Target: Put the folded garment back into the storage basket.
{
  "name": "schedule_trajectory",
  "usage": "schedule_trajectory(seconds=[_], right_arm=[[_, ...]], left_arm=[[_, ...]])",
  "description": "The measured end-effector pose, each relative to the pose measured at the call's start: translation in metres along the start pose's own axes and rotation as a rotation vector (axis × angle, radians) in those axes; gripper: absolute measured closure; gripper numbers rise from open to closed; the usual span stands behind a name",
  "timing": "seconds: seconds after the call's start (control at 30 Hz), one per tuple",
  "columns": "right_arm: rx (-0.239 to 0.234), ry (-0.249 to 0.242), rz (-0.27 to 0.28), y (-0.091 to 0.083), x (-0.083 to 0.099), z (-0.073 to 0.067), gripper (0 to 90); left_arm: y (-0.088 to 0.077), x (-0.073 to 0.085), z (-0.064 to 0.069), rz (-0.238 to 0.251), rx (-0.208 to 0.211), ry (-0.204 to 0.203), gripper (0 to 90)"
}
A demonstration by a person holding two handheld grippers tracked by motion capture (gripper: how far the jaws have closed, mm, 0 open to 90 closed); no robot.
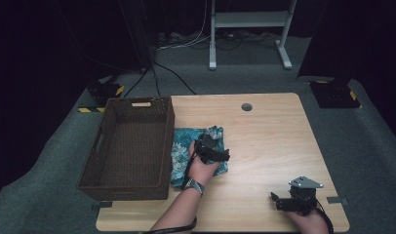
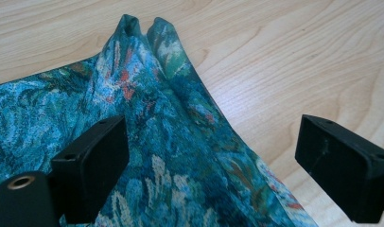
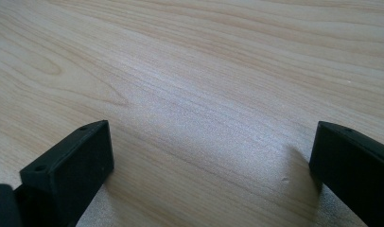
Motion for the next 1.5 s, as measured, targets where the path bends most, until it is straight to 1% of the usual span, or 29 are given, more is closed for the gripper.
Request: schedule_trajectory(seconds=[0.13, 0.2, 0.27, 0.3, 0.37, 0.5, 0.6, 0.63, 0.67, 0.7, 0.8, 0.83, 1.0, 1.1, 1.13, 1.2, 1.3, 1.33, 1.37, 1.4, 1.43, 1.47, 1.5], right_arm=[[0.000, 0.000, 0.000, 0.000, 0.000, 0.000, 0.3], [-0.001, 0.001, 0.001, 0.000, 0.000, 0.000, 0.4], [-0.001, 0.001, 0.001, 0.000, 0.000, 0.000, 0.4], [-0.001, 0.001, 0.001, 0.000, 0.000, 0.000, 0.4], [-0.002, 0.002, 0.002, 0.000, 0.000, 0.000, 0.5], [-0.002, 0.002, 0.002, 0.000, 0.000, 0.000, 0.5], [-0.002, 0.001, 0.001, 0.000, 0.000, 0.000, 0.5], [-0.002, 0.001, 0.001, 0.000, 0.000, 0.000, 0.5], [-0.002, 0.001, 0.002, 0.000, 0.000, 0.000, 0.5], [-0.003, 0.001, 0.002, 0.000, 0.000, 0.000, 0.5], [-0.003, 0.001, 0.002, 0.000, 0.000, 0.000, 0.5], [-0.003, 0.001, 0.002, 0.000, 0.000, 0.000, 0.5], [-0.002, 0.001, 0.002, 0.000, 0.000, 0.000, 0.5], [-0.003, 0.001, 0.002, 0.000, 0.000, 0.000, 0.5], [-0.003, 0.001, 0.002, 0.000, 0.000, 0.000, 0.5], [-0.003, 0.003, 0.002, 0.000, 0.000, 0.000, 0.6], [-0.003, 0.003, 0.002, 0.000, 0.000, 0.000, 0.7], [-0.003, 0.003, 0.002, 0.000, 0.000, 0.000, 0.7], [-0.003, 0.003, 0.002, 0.000, 0.000, 0.000, 0.7], [-0.003, 0.003, 0.002, 0.000, 0.000, 0.000, 0.6], [-0.003, 0.003, 0.002, 0.000, 0.000, 0.000, 0.6], [-0.003, 0.003, 0.002, 0.000, 0.000, 0.000, 0.6], [-0.003, 0.003, 0.002, 0.000, 0.000, 0.000, 0.6]], left_arm=[[0.004, -0.004, 0.001, -0.006, -0.008, 0.001, 11.4], [0.007, -0.012, 0.000, -0.010, -0.019, 0.003, 11.7], [0.007, -0.012, 0.000, -0.010, -0.019, 0.003, 11.9], [0.009, -0.018, 0.001, -0.005, -0.001, -0.003, 11.9], [0.013, -0.020, 0.000, -0.015, -0.017, -0.004, 12.2], [0.019, -0.019, -0.002, -0.033, -0.033, -0.019, 13.2], [0.026, -0.018, 0.001, -0.048, -0.040, -0.012, 14.8], [0.026, -0.018, 0.001, -0.048, -0.040, -0.012, 14.9], [0.028, -0.017, 0.001, -0.055, -0.047, -0.013, 14.9], [0.032, -0.015, 0.000, -0.066, -0.047, -0.019, 15.9], [0.034, -0.014, -0.001, -0.070, -0.046, -0.023, 17.1], [0.037, -0.012, -0.001, -0.080, -0.046, -0.023, 17.8], [0.042, -0.010, -0.002, -0.092, -0.050, -0.014, 21.5], [0.044, -0.009, -0.001, -0.098, -0.075, 0.005, 23.3], [0.044, -0.009, 0.000, -0.097, -0.085, 0.019, 24.9], [0.043, -0.008, -0.002, -0.091, -0.091, 0.016, 30.3], [0.040, -0.007, -0.006, -0.089, -0.113, 0.029, 43.2], [0.040, -0.007, -0.006, -0.089, -0.113, 0.029, 47.3], [0.038, -0.006, -0.008, -0.091, -0.120, 0.038, 47.3], [0.037, -0.006, -0.009, -0.098, -0.140, 0.052, 57.2], [0.037, -0.006, -0.010, -0.101, -0.151, 0.060, 61.5], [0.037, -0.006, -0.010, -0.101, -0.151, 0.060, 66.1], [0.037, -0.006, -0.010, -0.101, -0.151, 0.060, 66.1]])
Point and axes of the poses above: each handheld gripper's, and its own axes: y roughly forward along the jaws, x roughly out of its underside, z roughly to its right, the point moved 3 cm from there along y, roughly forward along the jaws, and after that the axes turned 8 degrees about -z, right-handed, at the moved point
